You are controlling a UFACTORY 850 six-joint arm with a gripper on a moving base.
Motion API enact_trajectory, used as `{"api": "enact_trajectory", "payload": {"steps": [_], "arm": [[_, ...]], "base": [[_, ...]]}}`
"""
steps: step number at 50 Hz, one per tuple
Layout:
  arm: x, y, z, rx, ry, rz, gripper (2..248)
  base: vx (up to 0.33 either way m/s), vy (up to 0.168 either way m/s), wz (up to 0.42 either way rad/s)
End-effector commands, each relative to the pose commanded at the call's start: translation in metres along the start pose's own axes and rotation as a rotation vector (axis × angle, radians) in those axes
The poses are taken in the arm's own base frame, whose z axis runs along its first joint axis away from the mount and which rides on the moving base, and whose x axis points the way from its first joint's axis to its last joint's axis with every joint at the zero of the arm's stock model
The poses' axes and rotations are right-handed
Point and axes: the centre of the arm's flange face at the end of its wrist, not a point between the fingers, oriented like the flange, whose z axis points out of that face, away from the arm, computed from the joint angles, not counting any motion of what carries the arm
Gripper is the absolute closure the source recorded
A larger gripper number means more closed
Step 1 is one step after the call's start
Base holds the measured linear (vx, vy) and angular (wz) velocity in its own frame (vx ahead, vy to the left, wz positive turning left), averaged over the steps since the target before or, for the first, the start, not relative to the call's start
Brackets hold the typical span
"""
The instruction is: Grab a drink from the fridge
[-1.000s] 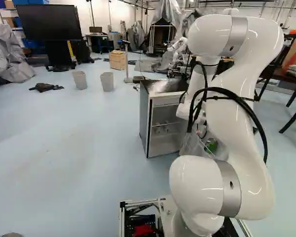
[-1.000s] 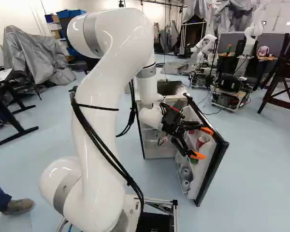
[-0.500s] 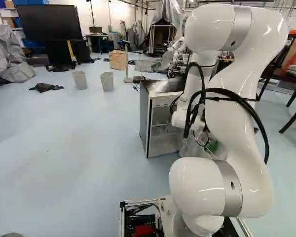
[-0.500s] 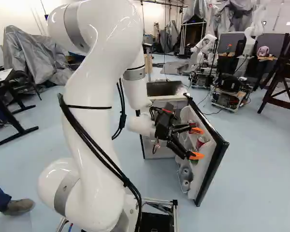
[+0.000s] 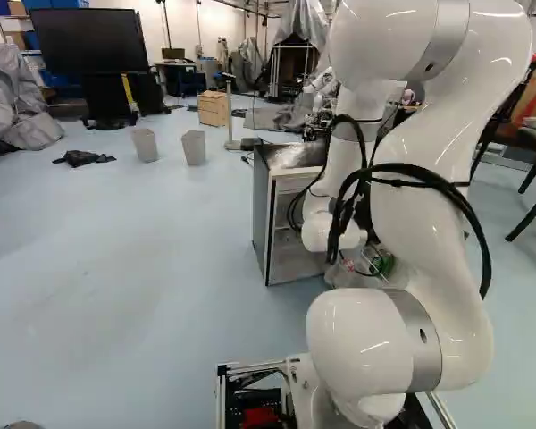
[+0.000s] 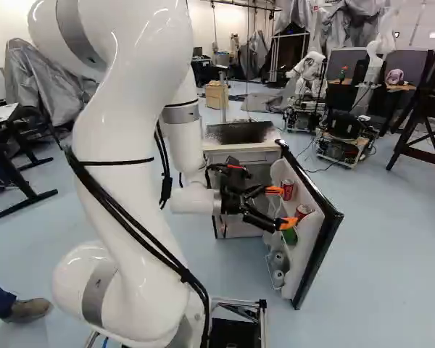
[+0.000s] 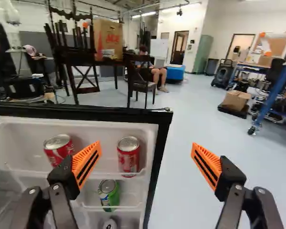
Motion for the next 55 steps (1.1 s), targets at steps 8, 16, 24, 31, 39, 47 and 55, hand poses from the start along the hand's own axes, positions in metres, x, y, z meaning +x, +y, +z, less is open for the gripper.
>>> {"api": "enact_trajectory", "payload": {"steps": [8,16,24,31,39,47,55], "arm": [[-0.002,0.004,-0.017,0.122,-0.004,-0.036,3],[-0.004,0.006,-0.033,0.244,-0.008,-0.068,3],[-0.006,0.001,-0.04,0.34,-0.01,-0.084,3],[-0.006,-0.005,-0.043,0.415,-0.011,-0.094,3],[-0.007,-0.011,-0.046,0.499,-0.013,-0.104,3],[-0.009,-0.018,-0.05,0.582,-0.016,-0.117,3],[-0.016,-0.025,-0.053,0.663,-0.029,-0.143,3]], "base": [[0.0,0.0,0.0],[0.0,0.0,0.0],[0.0,0.0,0.0],[0.0,0.0,0.0],[0.0,0.0,0.0],[0.0,0.0,0.0],[0.0,0.0,0.0]]}}
